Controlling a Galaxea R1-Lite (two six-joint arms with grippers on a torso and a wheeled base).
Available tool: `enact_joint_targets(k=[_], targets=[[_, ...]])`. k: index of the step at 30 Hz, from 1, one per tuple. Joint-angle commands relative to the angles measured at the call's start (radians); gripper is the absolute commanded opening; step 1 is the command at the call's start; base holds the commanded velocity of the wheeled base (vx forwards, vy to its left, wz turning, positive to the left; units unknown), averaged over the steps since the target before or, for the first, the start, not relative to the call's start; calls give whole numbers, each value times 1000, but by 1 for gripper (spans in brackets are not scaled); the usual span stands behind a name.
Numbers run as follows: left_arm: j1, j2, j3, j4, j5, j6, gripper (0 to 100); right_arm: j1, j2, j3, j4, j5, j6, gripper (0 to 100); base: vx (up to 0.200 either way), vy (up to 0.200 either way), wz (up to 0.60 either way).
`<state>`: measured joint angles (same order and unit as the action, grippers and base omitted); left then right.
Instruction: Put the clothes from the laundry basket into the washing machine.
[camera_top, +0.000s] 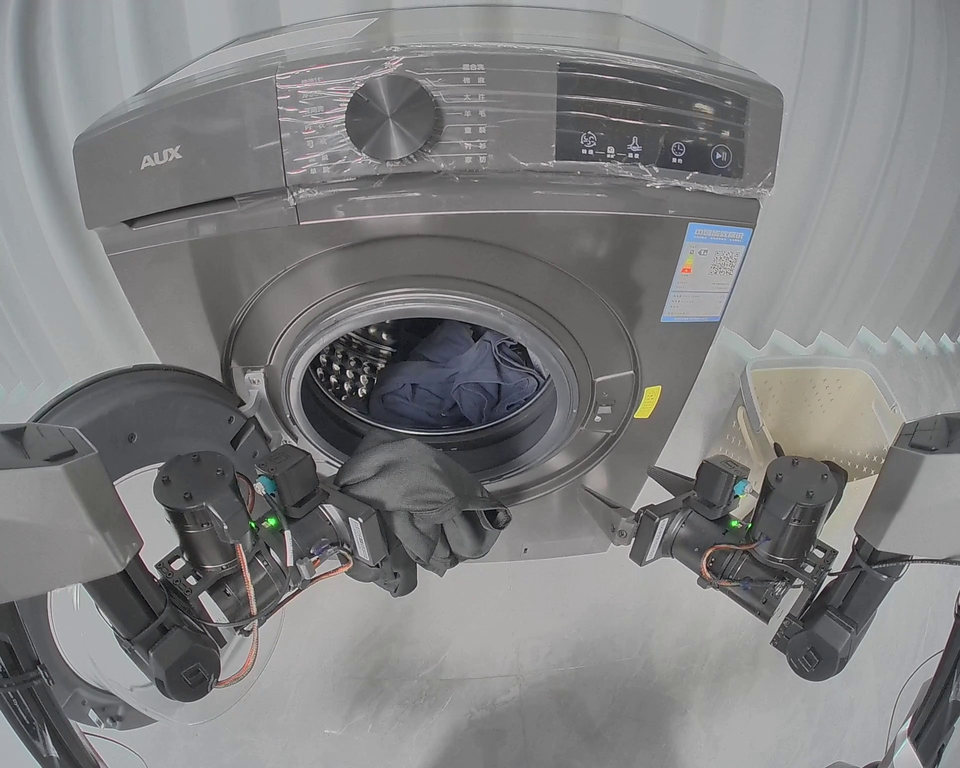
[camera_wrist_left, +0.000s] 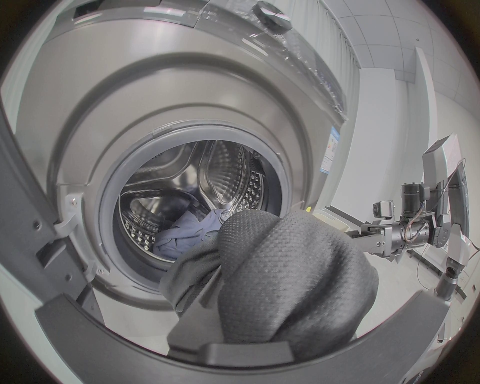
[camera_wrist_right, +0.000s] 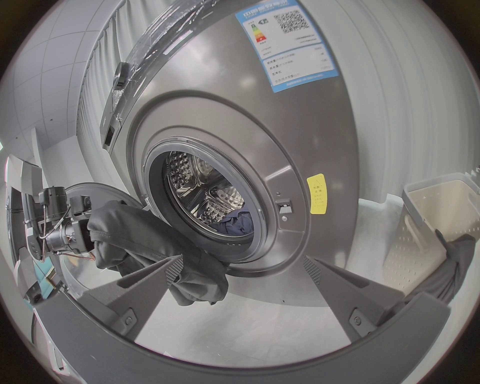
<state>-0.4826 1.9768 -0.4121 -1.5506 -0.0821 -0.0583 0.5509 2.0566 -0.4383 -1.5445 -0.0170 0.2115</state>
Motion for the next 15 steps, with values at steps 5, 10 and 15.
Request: enact_joint_targets(k=[5, 10, 15], targets=[[-28, 7, -2, 0, 18, -2, 0, 29, -10, 15, 0, -1, -1, 100, 0, 0, 0], [-39, -4, -2, 0, 18, -11, 0, 29, -13, 32, -2, -1, -26, 100, 0, 0, 0], [-53, -12, -8, 0, 41, -18, 0, 66, -59, 55, 1, -1, -37, 100, 0, 0, 0]])
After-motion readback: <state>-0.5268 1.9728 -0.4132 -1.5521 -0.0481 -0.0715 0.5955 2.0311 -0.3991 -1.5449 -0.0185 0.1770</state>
